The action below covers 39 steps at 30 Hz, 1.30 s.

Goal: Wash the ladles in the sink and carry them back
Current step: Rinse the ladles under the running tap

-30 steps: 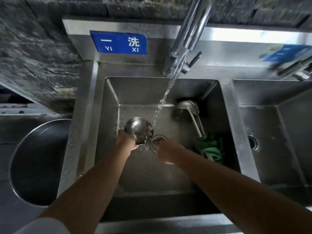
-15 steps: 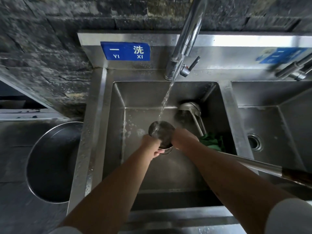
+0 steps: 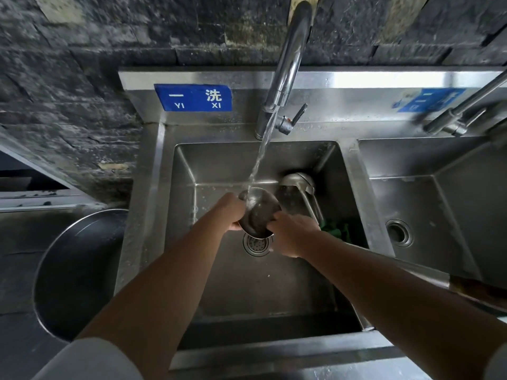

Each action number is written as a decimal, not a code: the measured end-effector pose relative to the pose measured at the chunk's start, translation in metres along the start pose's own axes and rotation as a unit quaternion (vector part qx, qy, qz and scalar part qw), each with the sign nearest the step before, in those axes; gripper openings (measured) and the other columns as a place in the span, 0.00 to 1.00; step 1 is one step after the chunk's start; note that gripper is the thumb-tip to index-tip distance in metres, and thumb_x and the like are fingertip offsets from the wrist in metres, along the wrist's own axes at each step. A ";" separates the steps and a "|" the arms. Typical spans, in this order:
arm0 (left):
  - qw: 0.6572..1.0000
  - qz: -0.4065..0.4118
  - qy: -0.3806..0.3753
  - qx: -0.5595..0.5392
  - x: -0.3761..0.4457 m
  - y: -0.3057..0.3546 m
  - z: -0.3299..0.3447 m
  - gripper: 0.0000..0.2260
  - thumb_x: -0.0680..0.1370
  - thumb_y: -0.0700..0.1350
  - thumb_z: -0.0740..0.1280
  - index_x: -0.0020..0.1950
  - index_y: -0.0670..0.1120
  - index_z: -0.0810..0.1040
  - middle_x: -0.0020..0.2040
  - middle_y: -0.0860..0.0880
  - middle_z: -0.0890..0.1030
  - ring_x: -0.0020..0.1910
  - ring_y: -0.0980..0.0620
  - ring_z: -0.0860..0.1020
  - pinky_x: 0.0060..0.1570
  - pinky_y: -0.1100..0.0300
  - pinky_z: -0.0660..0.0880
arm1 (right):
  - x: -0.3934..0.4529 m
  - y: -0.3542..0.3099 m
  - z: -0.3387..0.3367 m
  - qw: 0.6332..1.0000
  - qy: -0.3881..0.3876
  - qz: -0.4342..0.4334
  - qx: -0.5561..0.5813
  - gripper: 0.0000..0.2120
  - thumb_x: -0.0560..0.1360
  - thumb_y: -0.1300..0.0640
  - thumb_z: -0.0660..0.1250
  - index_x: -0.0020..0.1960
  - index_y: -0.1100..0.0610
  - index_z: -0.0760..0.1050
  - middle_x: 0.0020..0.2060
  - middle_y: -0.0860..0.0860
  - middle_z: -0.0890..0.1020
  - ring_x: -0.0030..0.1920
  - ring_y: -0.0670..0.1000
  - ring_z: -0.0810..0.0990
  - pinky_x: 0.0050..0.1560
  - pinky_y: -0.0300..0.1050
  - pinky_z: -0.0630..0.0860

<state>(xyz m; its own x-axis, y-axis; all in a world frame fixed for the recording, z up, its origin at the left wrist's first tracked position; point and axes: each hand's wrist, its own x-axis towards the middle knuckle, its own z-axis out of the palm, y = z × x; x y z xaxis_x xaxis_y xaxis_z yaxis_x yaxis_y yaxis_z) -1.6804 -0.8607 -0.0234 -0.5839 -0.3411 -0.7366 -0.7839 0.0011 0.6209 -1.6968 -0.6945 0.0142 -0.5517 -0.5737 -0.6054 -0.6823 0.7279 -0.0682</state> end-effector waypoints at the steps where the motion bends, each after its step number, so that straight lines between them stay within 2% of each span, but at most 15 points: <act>1: 0.999 -0.006 -0.015 -0.050 0.000 0.002 0.002 0.11 0.79 0.34 0.59 0.59 0.39 0.76 0.53 0.37 0.80 0.47 0.40 0.82 0.43 0.45 0.82 | 0.004 0.001 0.000 1.000 0.005 0.014 0.021 0.18 0.75 0.45 0.64 0.61 0.51 0.76 0.58 0.52 0.76 0.57 0.59 0.79 0.52 0.51 0.76; 5: 0.961 0.019 -0.094 -0.258 -0.013 0.005 0.007 0.12 0.77 0.32 0.58 0.54 0.43 0.76 0.48 0.40 0.79 0.48 0.42 0.79 0.54 0.44 0.77 | 0.008 -0.008 -0.002 0.999 0.007 -0.002 0.037 0.18 0.80 0.46 0.58 0.63 0.56 0.74 0.59 0.59 0.78 0.56 0.62 0.80 0.52 0.54 0.77; 7: 0.942 0.052 -0.113 -0.312 -0.015 0.000 0.009 0.05 0.80 0.43 0.63 0.54 0.46 0.76 0.48 0.43 0.80 0.46 0.45 0.79 0.50 0.49 0.76 | 0.007 -0.013 -0.006 0.998 0.015 -0.029 0.056 0.17 0.82 0.48 0.56 0.62 0.56 0.74 0.58 0.59 0.79 0.56 0.61 0.79 0.53 0.55 0.78; 10: 0.947 0.070 -0.093 -0.300 -0.014 -0.007 0.012 0.19 0.78 0.60 0.61 0.56 0.46 0.76 0.50 0.45 0.81 0.48 0.47 0.79 0.53 0.50 0.75 | 0.005 -0.016 -0.019 0.977 0.034 -0.036 0.205 0.15 0.82 0.50 0.56 0.56 0.57 0.78 0.46 0.57 0.81 0.44 0.56 0.81 0.43 0.47 0.76; 13: 0.954 0.084 -0.093 -0.274 -0.015 -0.022 0.009 0.21 0.80 0.62 0.54 0.51 0.47 0.77 0.42 0.47 0.81 0.37 0.53 0.80 0.43 0.55 0.77 | 0.000 -0.018 -0.030 0.879 0.011 -0.020 0.476 0.11 0.81 0.54 0.59 0.52 0.60 0.76 0.38 0.56 0.82 0.27 0.50 0.77 0.26 0.42 0.72; 16: 0.930 0.025 -0.089 -0.355 -0.019 -0.031 0.008 0.25 0.79 0.65 0.55 0.56 0.47 0.80 0.43 0.48 0.84 0.39 0.53 0.81 0.47 0.54 0.77 | -0.001 -0.017 -0.033 0.792 0.015 0.009 0.610 0.09 0.82 0.55 0.58 0.52 0.59 0.75 0.38 0.57 0.81 0.29 0.50 0.77 0.25 0.41 0.71; 19: 0.916 0.030 -0.028 -0.398 -0.022 -0.023 0.006 0.19 0.82 0.56 0.57 0.55 0.44 0.80 0.41 0.44 0.82 0.32 0.51 0.76 0.32 0.57 0.70 | 0.001 -0.015 -0.029 0.731 0.022 0.022 0.681 0.12 0.83 0.53 0.57 0.51 0.61 0.74 0.34 0.55 0.79 0.26 0.49 0.74 0.24 0.41 0.67; 22: 0.911 0.029 0.021 -0.411 -0.018 -0.013 0.004 0.17 0.80 0.48 0.58 0.57 0.37 0.79 0.47 0.37 0.82 0.39 0.45 0.78 0.34 0.53 0.73 | 0.004 -0.014 -0.026 0.688 0.027 0.029 0.725 0.18 0.83 0.49 0.55 0.55 0.64 0.73 0.35 0.56 0.79 0.24 0.50 0.71 0.24 0.41 0.65; 24: 0.933 0.035 0.049 -0.355 -0.015 -0.012 0.007 0.18 0.80 0.49 0.56 0.56 0.38 0.79 0.44 0.37 0.81 0.36 0.46 0.76 0.30 0.54 0.71 | 0.005 -0.016 -0.028 0.665 0.021 0.039 0.745 0.21 0.83 0.46 0.54 0.56 0.64 0.73 0.33 0.55 0.79 0.24 0.49 0.69 0.24 0.41 0.64; 27: 0.973 0.103 0.075 -0.192 -0.021 -0.006 0.016 0.19 0.80 0.53 0.52 0.53 0.43 0.78 0.41 0.42 0.79 0.31 0.52 0.74 0.27 0.59 0.70 | 0.011 -0.021 -0.032 0.673 0.032 0.068 0.736 0.22 0.82 0.44 0.54 0.45 0.62 0.74 0.31 0.55 0.77 0.23 0.49 0.67 0.23 0.40 0.62; 30: 0.972 0.183 0.097 -0.108 -0.043 0.001 0.023 0.17 0.79 0.57 0.55 0.63 0.50 0.70 0.56 0.44 0.77 0.49 0.49 0.78 0.46 0.52 0.77 | 0.018 -0.024 -0.037 0.682 0.043 0.092 0.724 0.24 0.82 0.43 0.54 0.48 0.63 0.76 0.27 0.55 0.74 0.23 0.50 0.67 0.22 0.40 0.64; 31: 0.969 0.203 0.104 -0.095 -0.046 0.001 0.023 0.18 0.79 0.56 0.58 0.67 0.52 0.68 0.60 0.45 0.74 0.51 0.50 0.78 0.47 0.55 0.77 | 0.020 -0.024 -0.039 0.674 0.043 0.096 0.731 0.24 0.82 0.43 0.55 0.48 0.63 0.76 0.26 0.55 0.73 0.23 0.50 0.68 0.22 0.40 0.64; 33: 0.966 0.217 0.115 -0.087 -0.047 0.000 0.023 0.22 0.78 0.54 0.62 0.71 0.51 0.65 0.63 0.47 0.70 0.46 0.58 0.78 0.38 0.64 0.76 | 0.025 -0.023 -0.039 0.653 0.045 0.086 0.751 0.22 0.82 0.44 0.55 0.47 0.63 0.75 0.27 0.56 0.73 0.23 0.51 0.68 0.23 0.42 0.65; 36: 0.957 0.223 0.106 -0.151 -0.054 0.001 0.021 0.20 0.76 0.47 0.66 0.67 0.53 0.69 0.61 0.43 0.75 0.38 0.57 0.81 0.29 0.66 0.75 | 0.033 -0.025 -0.038 0.622 0.052 0.059 0.779 0.21 0.78 0.46 0.62 0.51 0.65 0.77 0.35 0.60 0.79 0.26 0.53 0.71 0.26 0.42 0.67; 39: 0.960 0.217 0.079 -0.158 -0.060 -0.002 0.023 0.20 0.74 0.39 0.65 0.64 0.54 0.71 0.51 0.46 0.82 0.44 0.51 0.82 0.37 0.59 0.79 | 0.040 -0.029 -0.035 0.614 0.065 0.037 0.785 0.09 0.73 0.59 0.68 0.49 0.64 0.80 0.38 0.58 0.81 0.35 0.56 0.76 0.36 0.48 0.72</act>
<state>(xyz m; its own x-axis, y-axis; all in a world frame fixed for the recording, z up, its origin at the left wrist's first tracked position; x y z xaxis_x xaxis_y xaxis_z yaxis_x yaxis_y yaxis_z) -1.6485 -0.8187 0.0134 -0.7818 -0.5121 -0.3557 -0.3565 -0.1009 0.9288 -1.7157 -0.7510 0.0198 -0.6569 -0.4681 -0.5911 0.5951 0.1594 -0.7877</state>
